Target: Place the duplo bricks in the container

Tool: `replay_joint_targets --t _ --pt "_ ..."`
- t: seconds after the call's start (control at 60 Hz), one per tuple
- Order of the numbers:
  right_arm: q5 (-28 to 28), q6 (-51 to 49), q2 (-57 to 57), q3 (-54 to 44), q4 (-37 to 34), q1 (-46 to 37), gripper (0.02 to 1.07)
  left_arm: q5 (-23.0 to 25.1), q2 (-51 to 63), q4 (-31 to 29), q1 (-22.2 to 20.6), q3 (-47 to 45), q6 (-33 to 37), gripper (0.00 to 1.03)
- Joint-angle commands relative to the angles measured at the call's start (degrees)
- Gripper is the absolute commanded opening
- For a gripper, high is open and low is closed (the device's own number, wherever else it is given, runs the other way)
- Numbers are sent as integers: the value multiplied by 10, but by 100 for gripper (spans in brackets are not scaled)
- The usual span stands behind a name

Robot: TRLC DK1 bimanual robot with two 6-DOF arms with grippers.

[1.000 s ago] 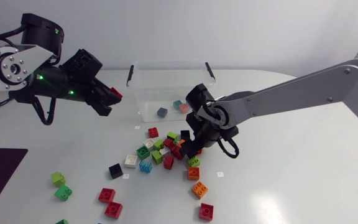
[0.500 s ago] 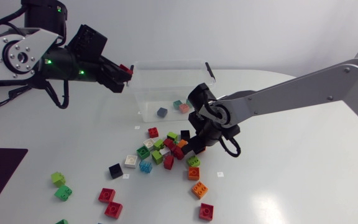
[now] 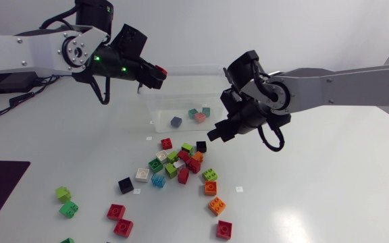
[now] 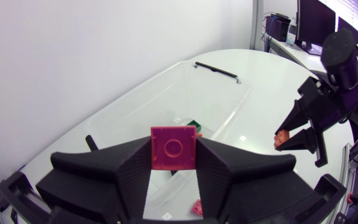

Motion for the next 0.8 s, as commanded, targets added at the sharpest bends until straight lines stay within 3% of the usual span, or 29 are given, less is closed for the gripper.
replay_joint_targets --t 0.0,0.183,0.233,0.317,0.417,0.533,0.783 --pt "-1 -9 -15 22 -11 -5 34 -8 46 6 1 43 -26 20" --pt "-3 -8 -17 52 -14 -4 34 -30 102 14 1 86 -45 24" --pt "-3 -8 -18 62 -14 -3 34 -42 110 18 0 91 -48 36" --pt "-3 -8 -18 81 -14 -3 34 -52 116 20 -1 96 -50 69" --pt "-7 -8 -14 106 -14 -5 34 -57 111 20 3 93 -50 90" --pt "-9 -8 -6 139 -15 -5 34 -57 82 19 14 71 -48 98" --pt "-14 -8 38 204 -1 -4 34 -57 -44 -1 37 -37 -15 98"
